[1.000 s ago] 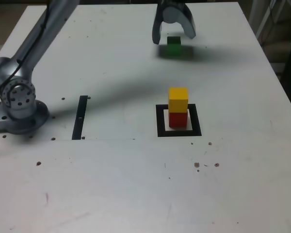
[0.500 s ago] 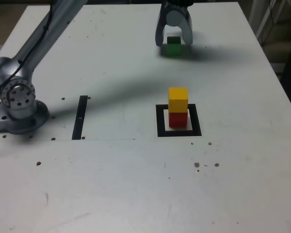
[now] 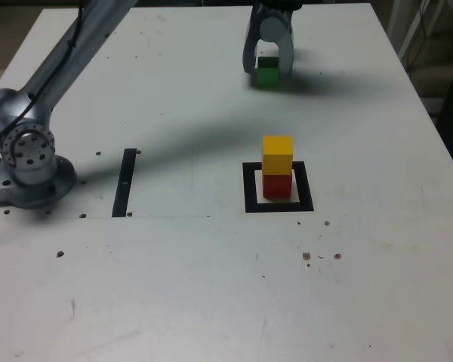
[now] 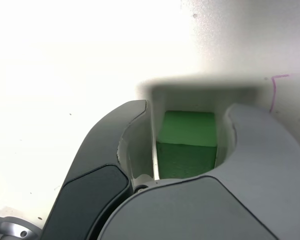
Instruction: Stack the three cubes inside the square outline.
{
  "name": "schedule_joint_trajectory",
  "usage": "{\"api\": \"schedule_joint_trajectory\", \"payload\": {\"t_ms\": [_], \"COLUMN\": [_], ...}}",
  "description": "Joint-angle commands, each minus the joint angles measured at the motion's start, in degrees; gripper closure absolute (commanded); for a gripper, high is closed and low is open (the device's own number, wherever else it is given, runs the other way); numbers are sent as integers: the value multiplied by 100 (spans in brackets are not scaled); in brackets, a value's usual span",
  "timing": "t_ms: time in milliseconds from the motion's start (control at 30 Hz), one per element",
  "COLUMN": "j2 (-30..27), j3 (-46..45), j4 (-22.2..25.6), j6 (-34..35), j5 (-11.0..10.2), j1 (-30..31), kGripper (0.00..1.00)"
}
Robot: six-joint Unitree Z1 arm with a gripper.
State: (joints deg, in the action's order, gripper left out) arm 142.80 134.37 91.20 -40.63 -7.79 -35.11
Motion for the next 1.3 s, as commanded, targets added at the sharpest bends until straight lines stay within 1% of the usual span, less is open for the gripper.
{"api": "schedule_joint_trajectory", "payload": {"t_ms": [0,200,333,533,767,1033,1267], "j2": [46,26,-113,-578,-1218,-1912,-2204], "j3": [10,3,-85,-385,-854,-1468,-1782], "j4": [48,59,71,110,182,249,256], "j6": [12,25,68,201,520,1151,1805], "j5": [22,39,14,-19,-53,136,260], "j1": [13,16,75,338,886,1585,2184], "kGripper": [78,78,78,78,78,78,78]}}
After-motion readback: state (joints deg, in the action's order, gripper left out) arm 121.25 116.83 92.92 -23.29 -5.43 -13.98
